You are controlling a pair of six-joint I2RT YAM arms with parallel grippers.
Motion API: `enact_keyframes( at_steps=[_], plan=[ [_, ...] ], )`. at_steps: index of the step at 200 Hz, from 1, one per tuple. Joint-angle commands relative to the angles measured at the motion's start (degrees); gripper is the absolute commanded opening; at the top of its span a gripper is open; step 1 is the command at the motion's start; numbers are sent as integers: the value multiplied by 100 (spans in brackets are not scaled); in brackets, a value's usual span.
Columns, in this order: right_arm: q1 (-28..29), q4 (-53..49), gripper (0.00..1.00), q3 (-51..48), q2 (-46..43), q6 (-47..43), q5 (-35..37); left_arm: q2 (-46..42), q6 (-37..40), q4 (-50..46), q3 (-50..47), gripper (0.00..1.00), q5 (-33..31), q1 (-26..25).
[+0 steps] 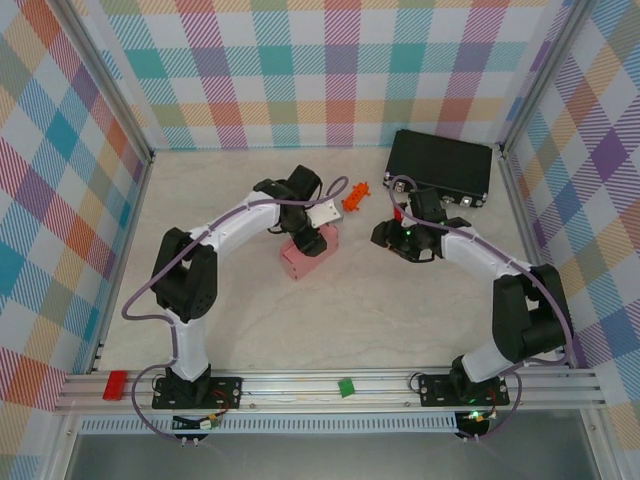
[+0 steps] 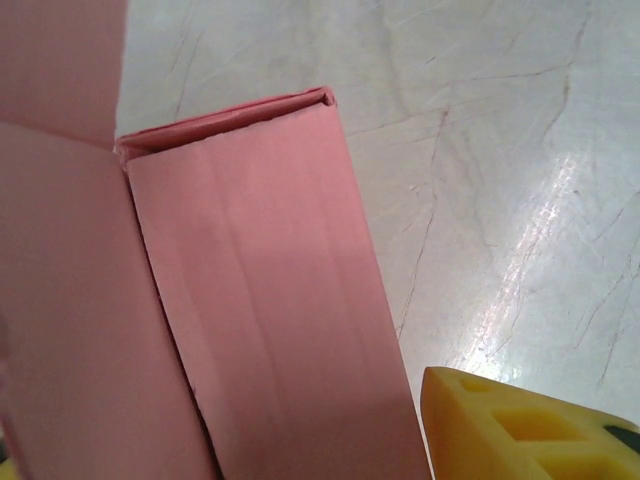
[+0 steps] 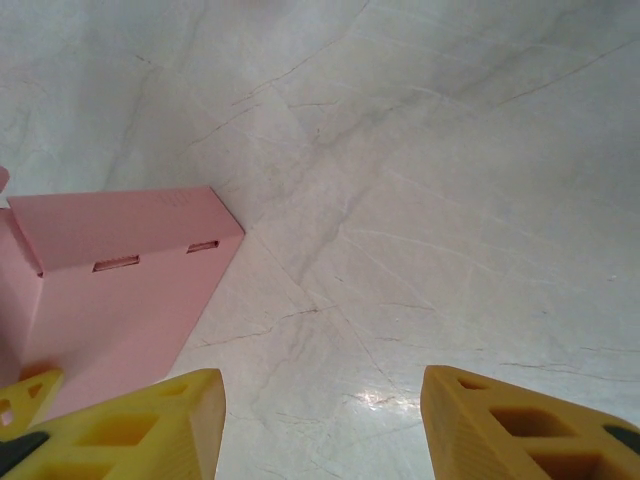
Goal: Fold the paper box
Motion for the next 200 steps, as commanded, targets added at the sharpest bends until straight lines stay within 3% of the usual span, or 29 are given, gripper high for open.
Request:
enact_keyframes(
  at_steps=[1, 59, 112, 154, 200],
  plan=[
    [-77, -103, 55, -121, -222, -75, 53, 336, 851, -513, 471, 56, 528, 112],
    [-192, -171, 55, -308, -392, -66, 184, 745, 2049, -726, 1005, 57, 1077, 201],
    [-227, -200, 56, -458, -516, -5, 309, 1323, 2939, -1508, 1836, 57, 1344, 223],
    [-247, -170, 56, -504, -518, 22, 319, 1436, 3117, -1581, 2083, 59, 1347, 232],
    [-254, -145, 56, -400, -373, -31, 216, 1286, 2920, -1404, 2097, 72, 1299, 224]
  ],
)
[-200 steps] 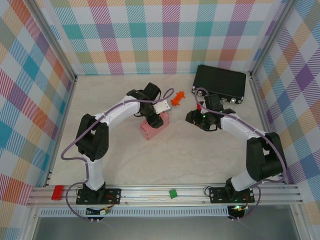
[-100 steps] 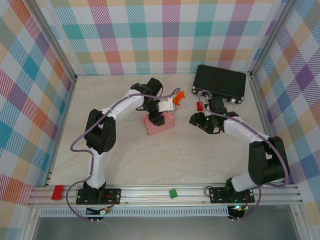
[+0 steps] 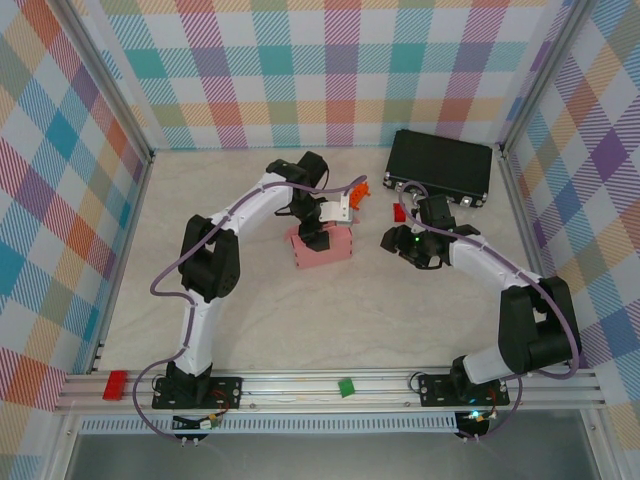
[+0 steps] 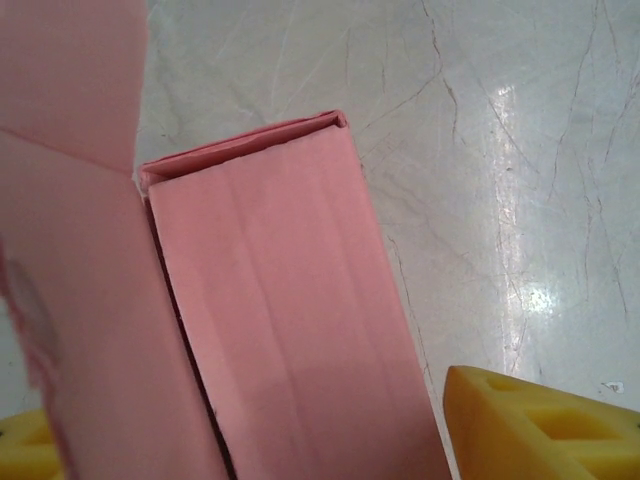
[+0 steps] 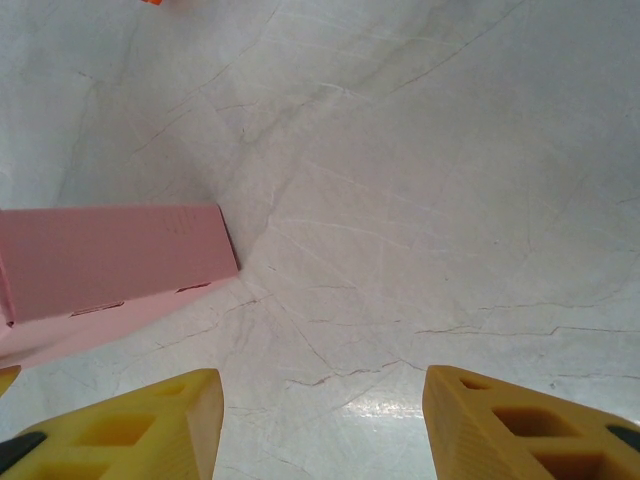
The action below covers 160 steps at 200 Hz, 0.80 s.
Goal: Fold the paper box
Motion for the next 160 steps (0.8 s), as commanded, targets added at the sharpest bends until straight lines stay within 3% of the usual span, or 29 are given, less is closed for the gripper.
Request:
enact_keyframes(
  at_steps=[1, 46, 64, 70, 103, 124, 160],
  plan=[
    [-50, -12, 56, 3, 25, -33, -81, -58, 50, -96, 134, 72, 128, 40],
    [-50, 132, 56, 112, 175, -130, -260, -403, -350, 112, 118, 87, 163, 31],
    [-50, 156, 56, 215, 236, -238, -357, -533, -511, 76, 204, 89, 204, 31],
    [-50, 162, 56, 252, 260, -282, -391, -597, -571, 90, 204, 96, 214, 31],
    [-50, 240, 56, 479, 394, -518, -627, -884, -1024, 346, 185, 100, 253, 40],
    [-50, 365, 57, 596, 441, -710, -866, -1139, -1997, 955, 84, 100, -10, 87],
    [-50, 528, 57, 804, 542, -1222, -1269, -2303, -4571, 2693, -1026, 96, -784, 229]
  ],
)
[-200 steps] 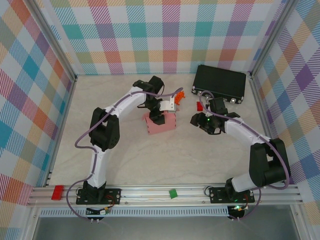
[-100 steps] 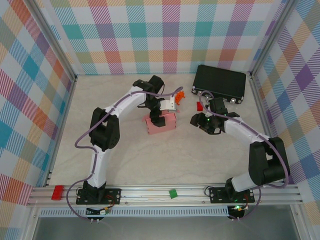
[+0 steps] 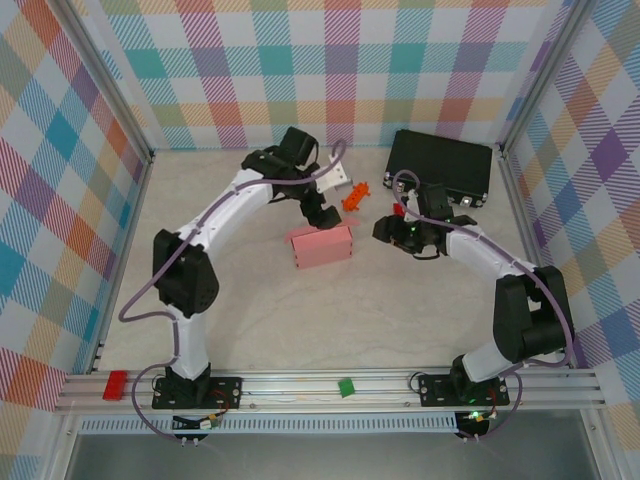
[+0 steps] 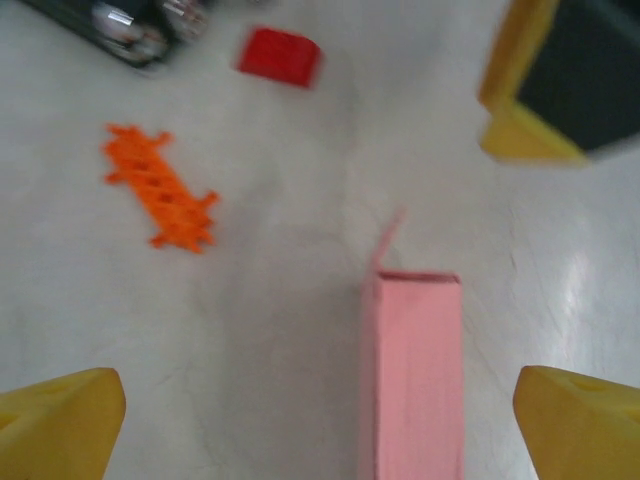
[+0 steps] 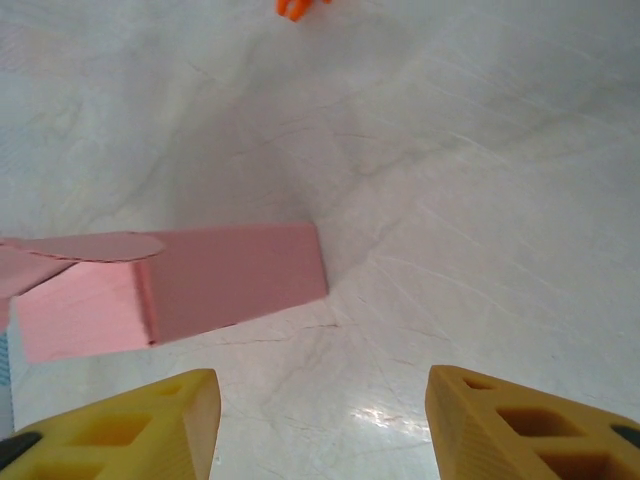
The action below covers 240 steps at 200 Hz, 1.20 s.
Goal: Fold the paper box
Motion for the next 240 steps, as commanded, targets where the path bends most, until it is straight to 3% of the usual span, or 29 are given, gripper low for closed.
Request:
enact_keyframes(
  at_steps=[1, 16, 35, 81, 120, 152, 240],
  plan=[
    [-24, 211, 57, 275, 146, -537, -465, -968, -2071, 1289, -679, 96, -499, 155],
    [-22, 214, 57, 428, 257, -739, -687, -1623, -2929, 1765, -1409, 95, -710, 161],
    [-15, 186, 57, 640, 387, -964, -979, -2404, -4158, 2151, -2317, 93, -1614, 157],
    [44, 71, 59, 907, 618, -1339, -1471, -4045, -6010, 1749, -4028, 93, -2653, 148],
    [169, -11, 61, 1015, 744, -1522, -1471, -4789, -7395, 1208, -4947, 91, -2723, 130],
    [281, 41, 62, 1101, 928, -1572, -1434, -4909, -7763, 1966, -5734, 93, -2161, 121],
    [432, -5, 65, 1455, 1443, -1708, -1644, -3664, -7767, 4013, -6290, 99, -1498, 139]
  ],
)
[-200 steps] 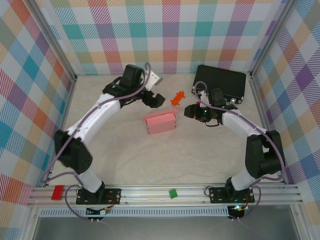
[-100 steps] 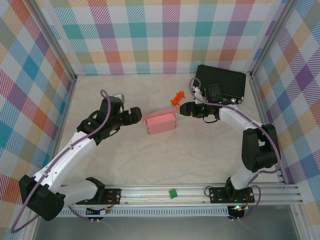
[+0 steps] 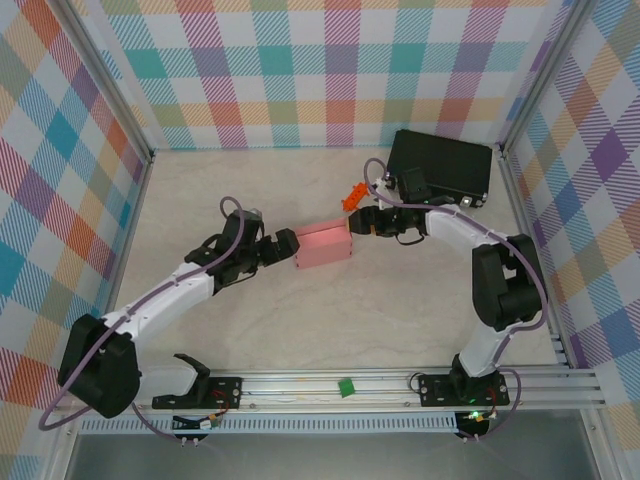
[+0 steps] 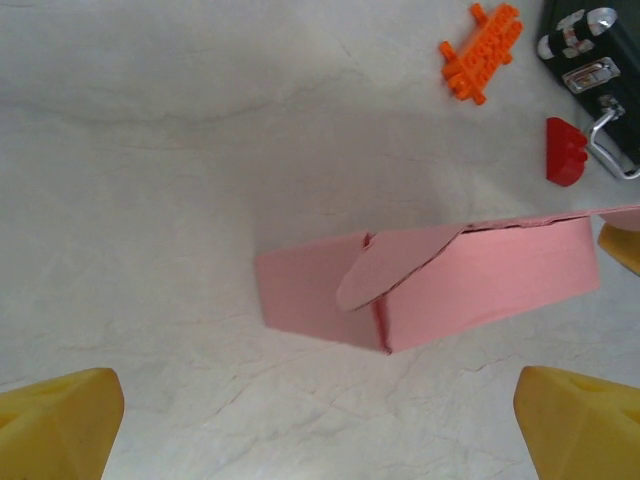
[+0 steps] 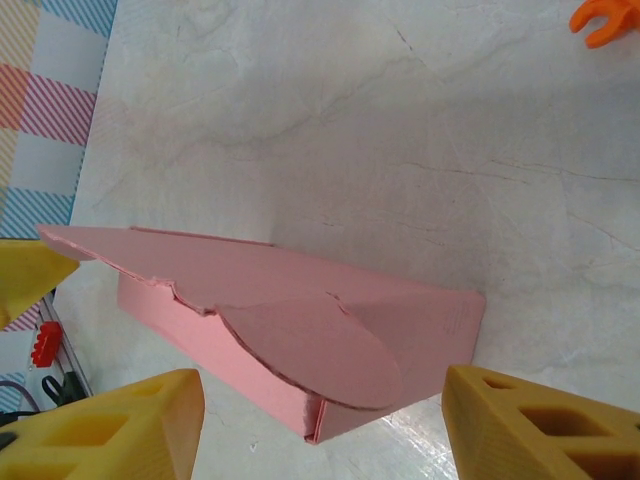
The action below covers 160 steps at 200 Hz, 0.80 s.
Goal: Fold the paper box
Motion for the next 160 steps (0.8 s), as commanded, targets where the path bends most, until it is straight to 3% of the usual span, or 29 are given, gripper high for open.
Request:
enact_keyframes(
  at_steps=[1, 61, 105, 160],
  plan=[
    [50, -63, 65, 236, 135, -202, -248, 237, -19, 823, -118, 99, 231, -3],
    [129, -45, 63, 231, 306, -181, -342, 901, 147, 1356, -43, 90, 515, 41],
    [181, 21, 60, 133, 278, -74, -362, 1340, 219, 1761, 25, 76, 959, 89],
    [286, 65, 53, -120, 146, 175, -125, 1807, 547, 1396, 545, 59, 1162, 120]
  ],
)
